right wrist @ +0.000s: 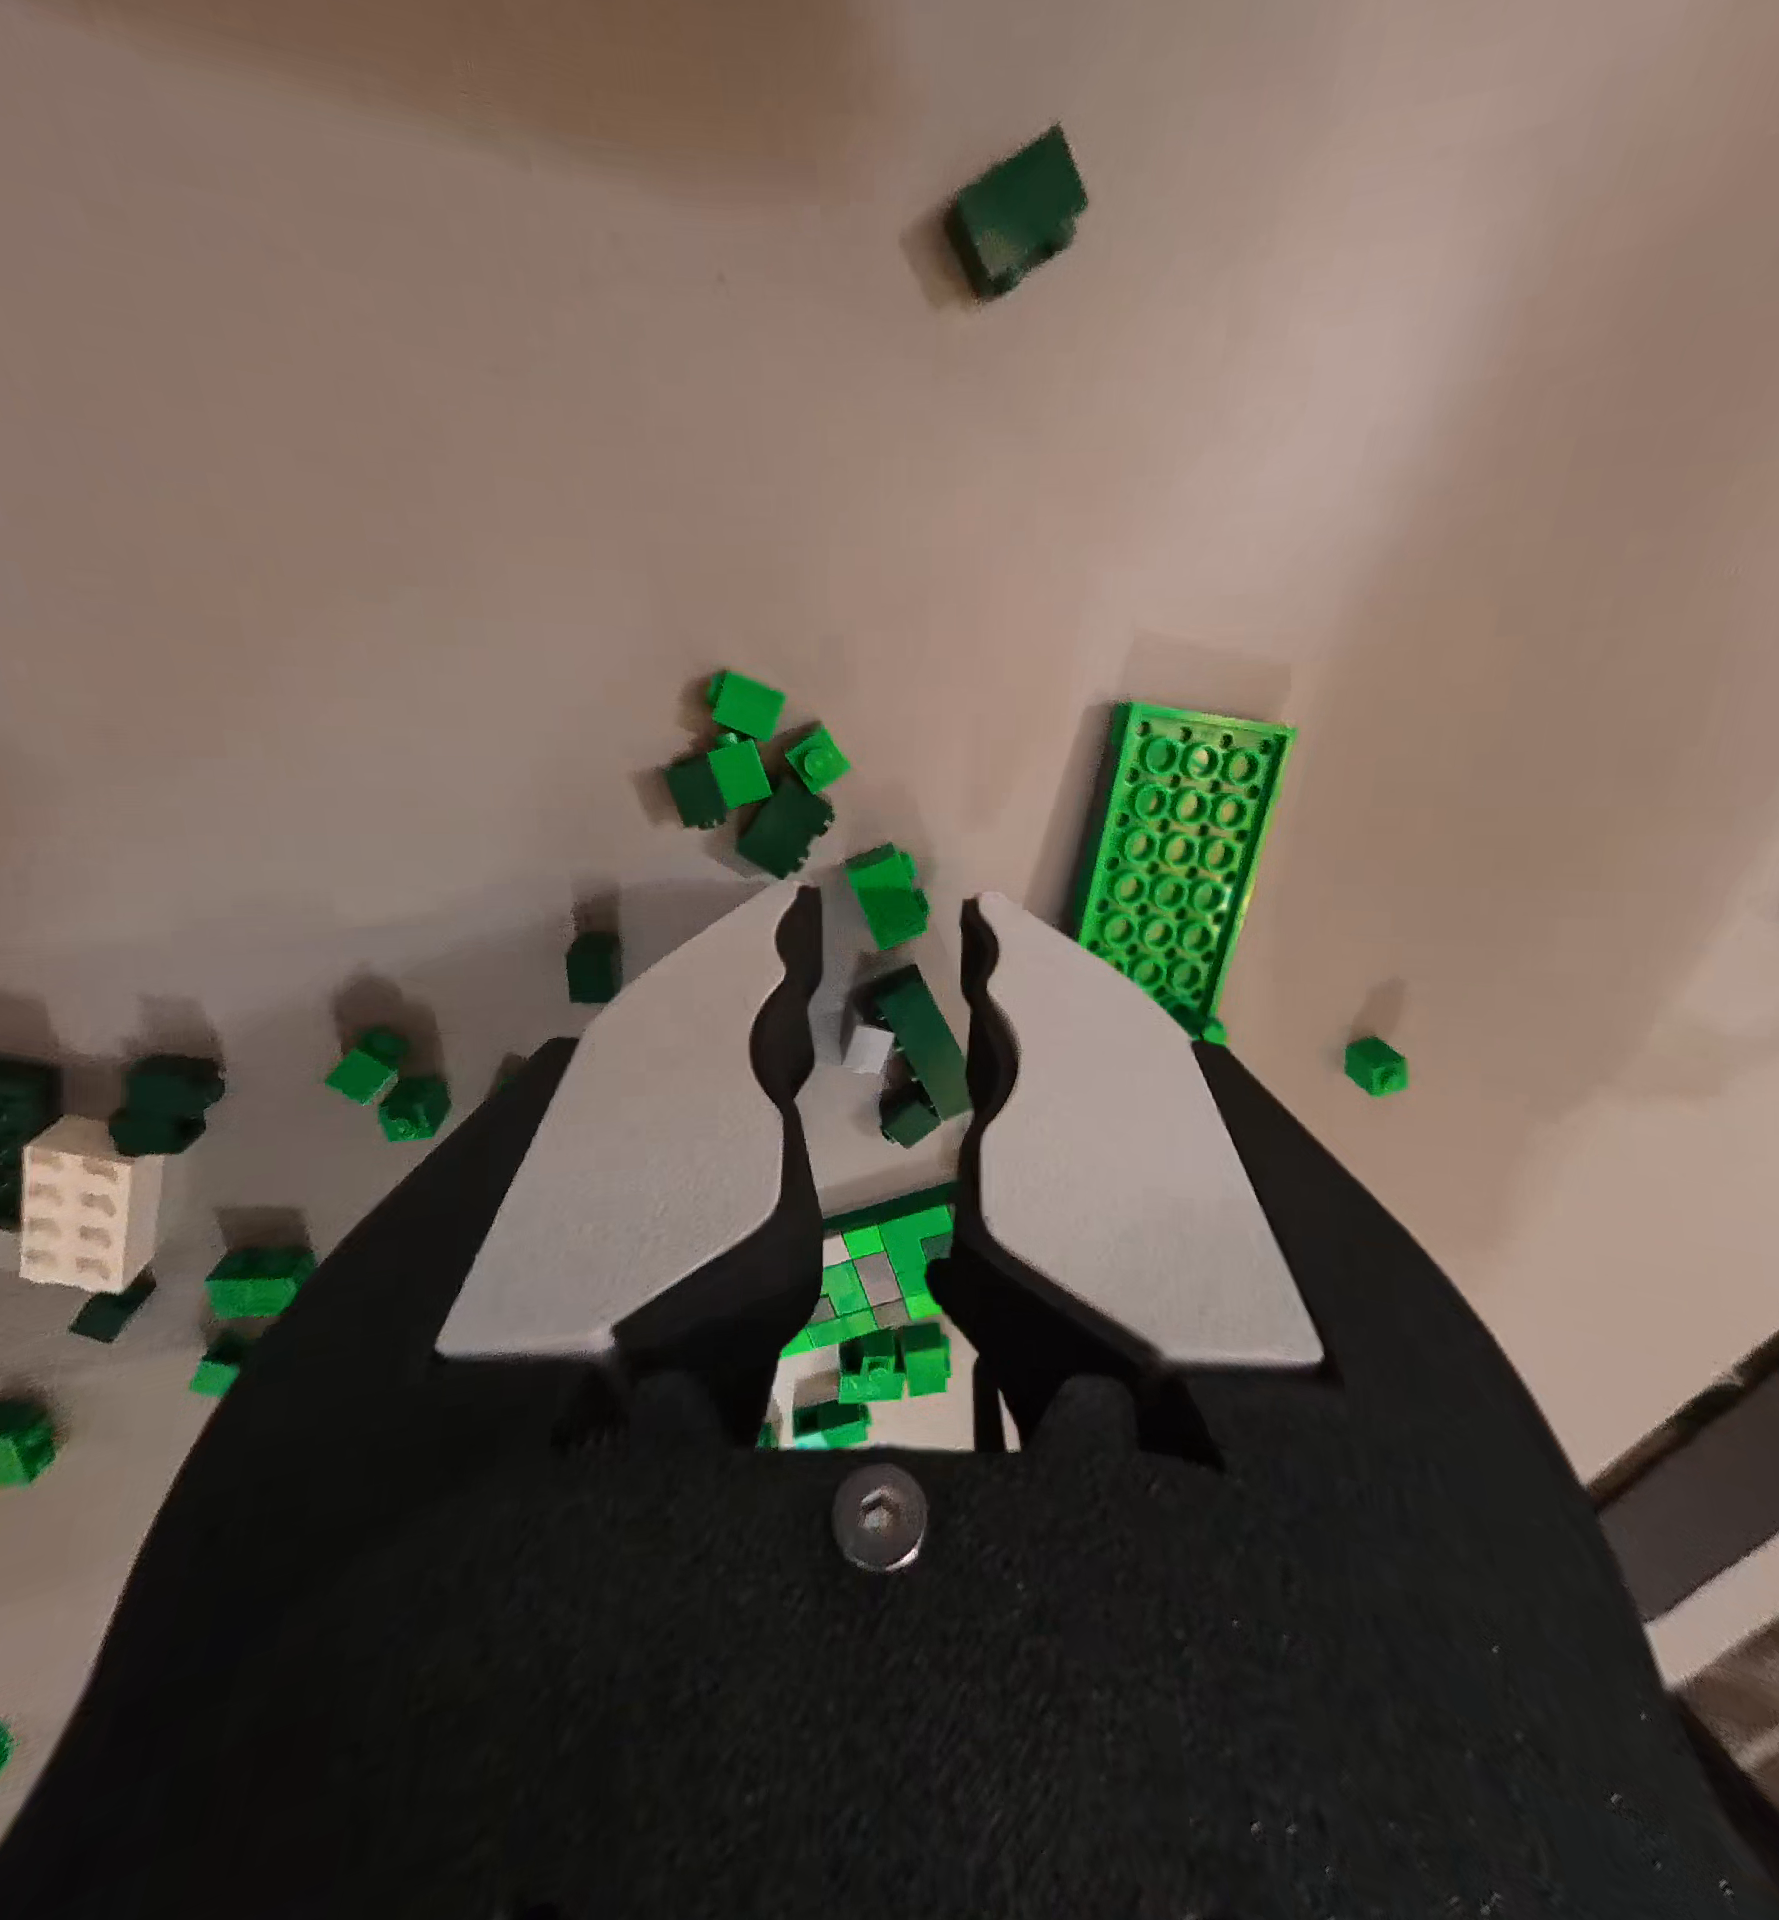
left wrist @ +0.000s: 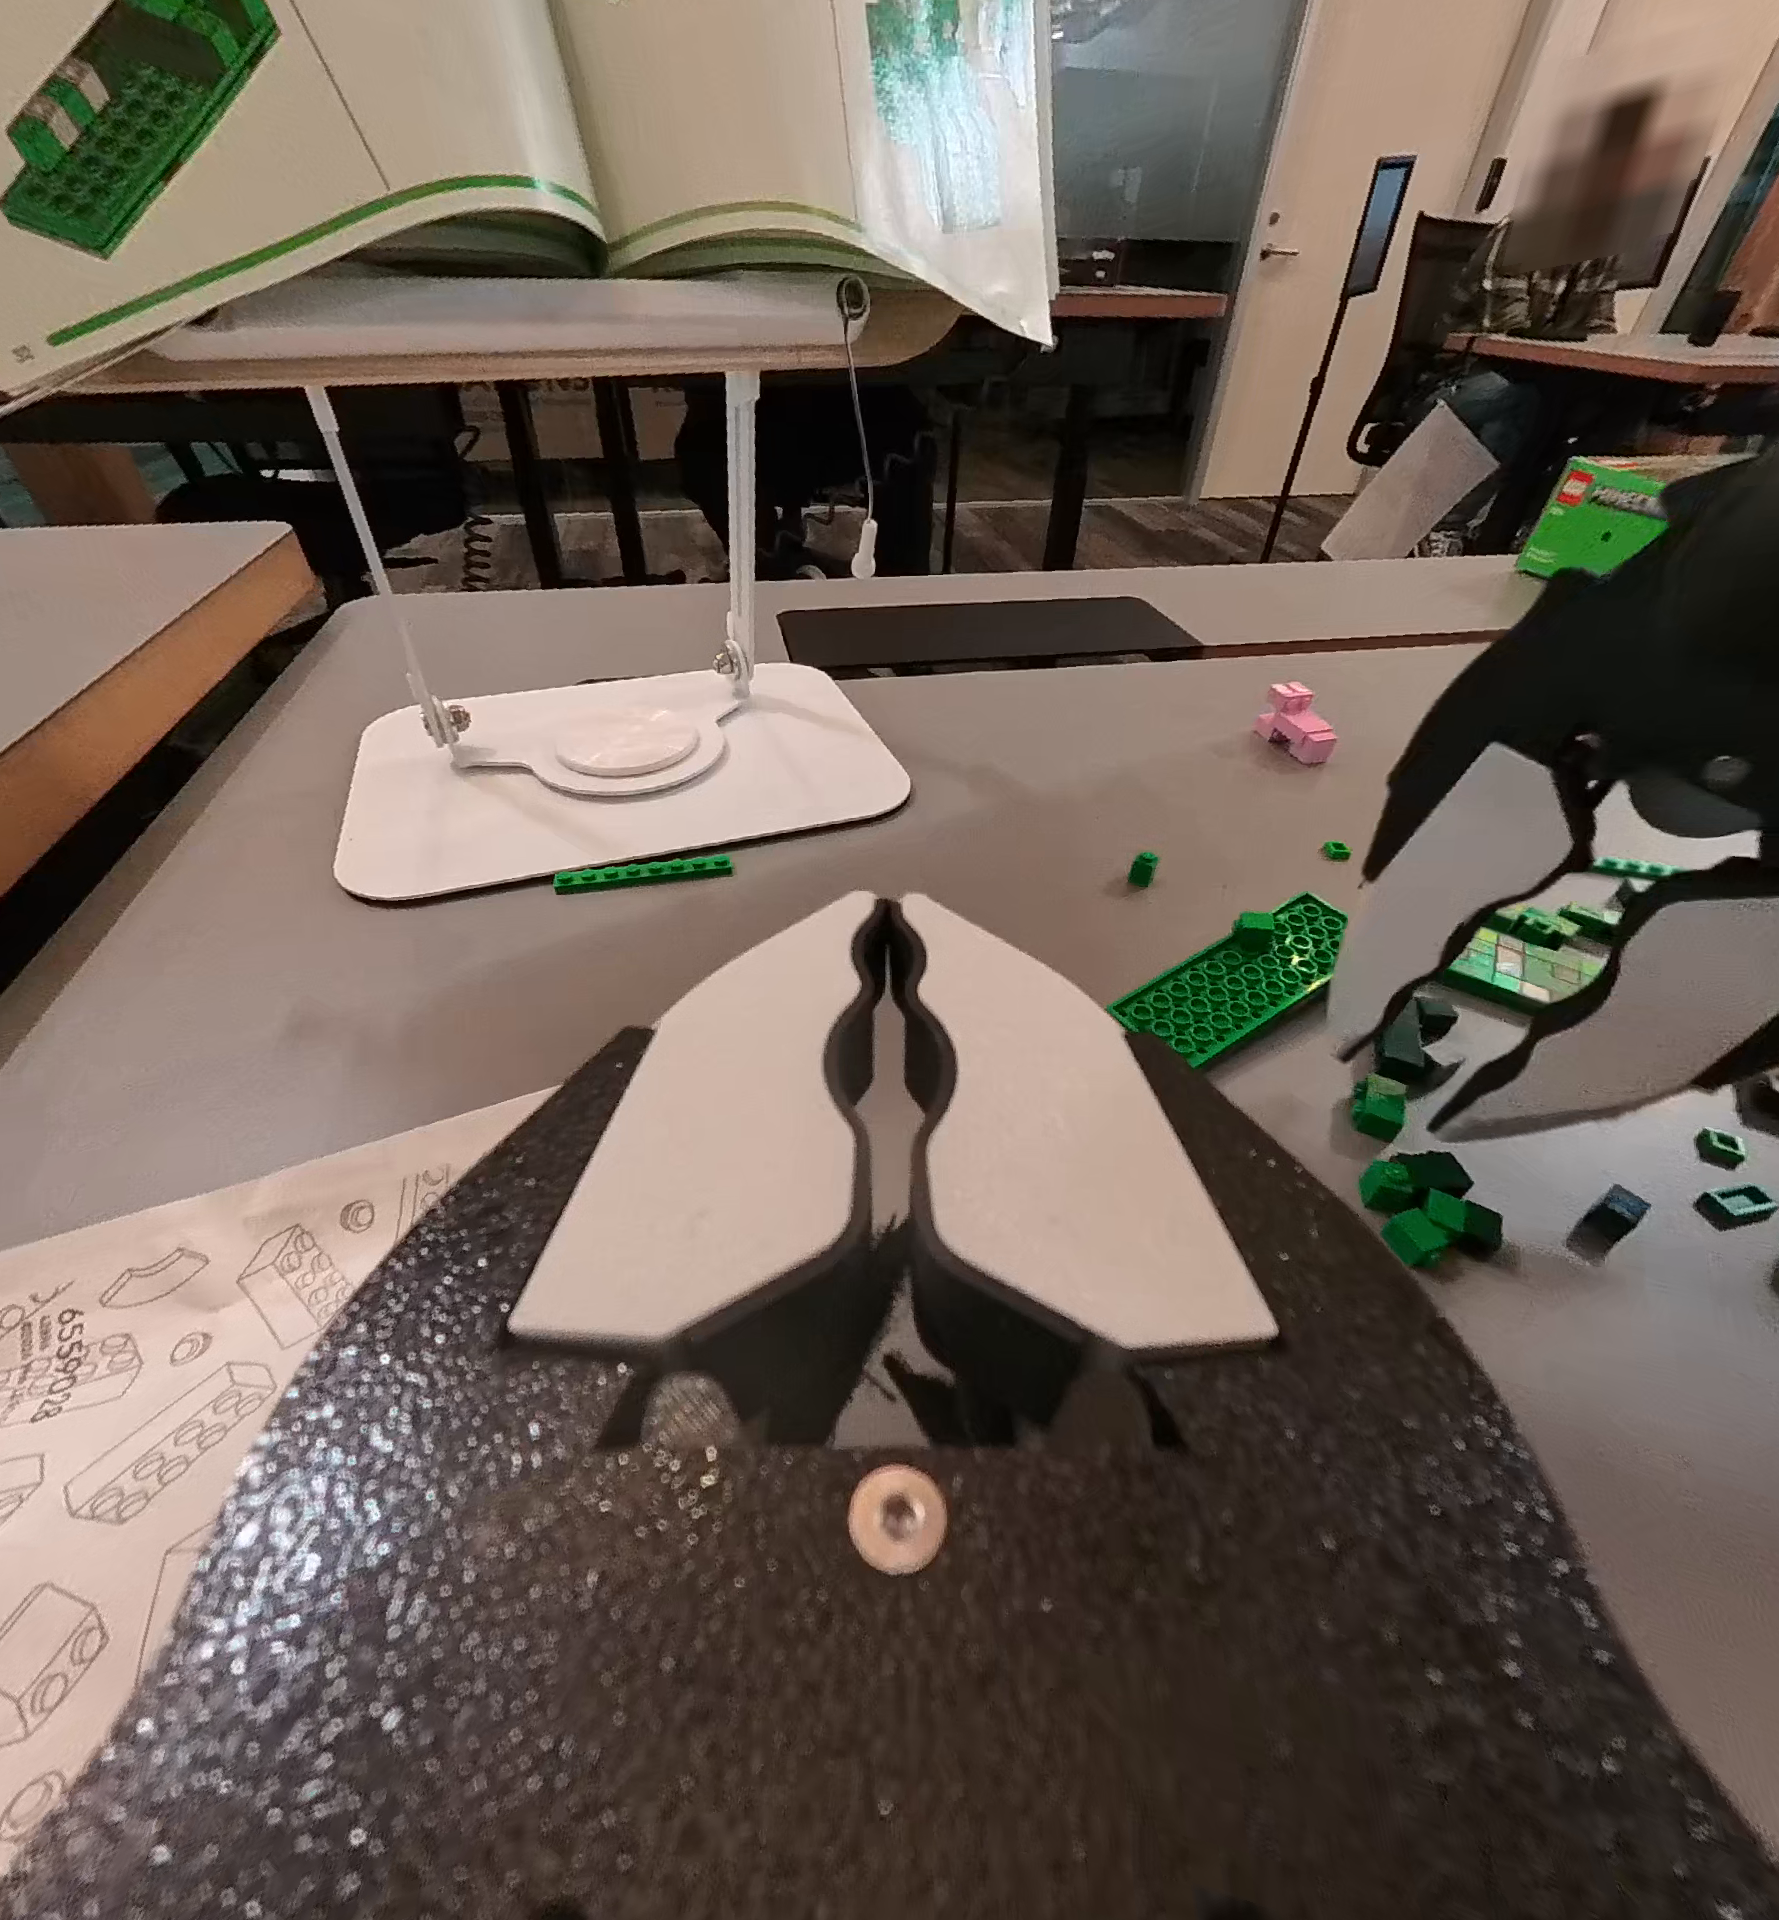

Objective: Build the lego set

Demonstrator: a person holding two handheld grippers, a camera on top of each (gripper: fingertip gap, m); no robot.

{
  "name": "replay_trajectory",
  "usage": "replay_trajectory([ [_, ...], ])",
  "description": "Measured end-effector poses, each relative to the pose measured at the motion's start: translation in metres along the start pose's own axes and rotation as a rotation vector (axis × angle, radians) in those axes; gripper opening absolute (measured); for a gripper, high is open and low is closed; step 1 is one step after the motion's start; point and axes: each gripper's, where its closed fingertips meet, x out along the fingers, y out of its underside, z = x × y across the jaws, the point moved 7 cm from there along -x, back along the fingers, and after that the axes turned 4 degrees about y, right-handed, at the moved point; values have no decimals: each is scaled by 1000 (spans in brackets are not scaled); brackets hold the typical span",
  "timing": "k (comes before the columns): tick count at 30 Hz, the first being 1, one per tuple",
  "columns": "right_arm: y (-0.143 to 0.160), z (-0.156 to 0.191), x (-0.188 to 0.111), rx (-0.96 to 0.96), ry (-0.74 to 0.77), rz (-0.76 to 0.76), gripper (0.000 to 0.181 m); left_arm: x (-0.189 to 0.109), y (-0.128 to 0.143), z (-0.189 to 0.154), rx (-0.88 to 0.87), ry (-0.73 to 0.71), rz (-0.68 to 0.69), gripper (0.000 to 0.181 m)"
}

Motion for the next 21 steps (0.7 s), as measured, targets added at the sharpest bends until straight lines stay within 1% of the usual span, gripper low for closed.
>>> replay_trajectory([
  [2,0,-1,5,-22,-27,44,25,1,1,0,1,7,6,0],
  [3,0,-2,6,-27,-41,63,13,1,1,0,-2,11,8,0],
  [5,-2,-7,5,-19,-38,50,12,0,0,0,-5,11,5,0],
  [6,-7,-11,2,-5,-26,21,12,0,0,0,-6,9,2,0],
  [9,-35,-17,-2,-14,8,-103,12,-1,0,3,-10,-4,-1,0],
  [12,-56,-22,7,-44,30,-99,12,-2,0,4,-18,-8,-1,0],
  [14,-65,-25,14,-36,18,-106,12,-2,1,4,-16,-9,1,0],
  [15,-67,-26,16,-19,9,-108,16,-2,1,4,-14,-9,3,0],
  [17,-62,-27,17,54,4,-86,34,-1,1,4,-14,-9,7,0],
  [21,-36,-8,-5,263,-37,-158,38,-1,1,5,-17,-8,5,0],
])
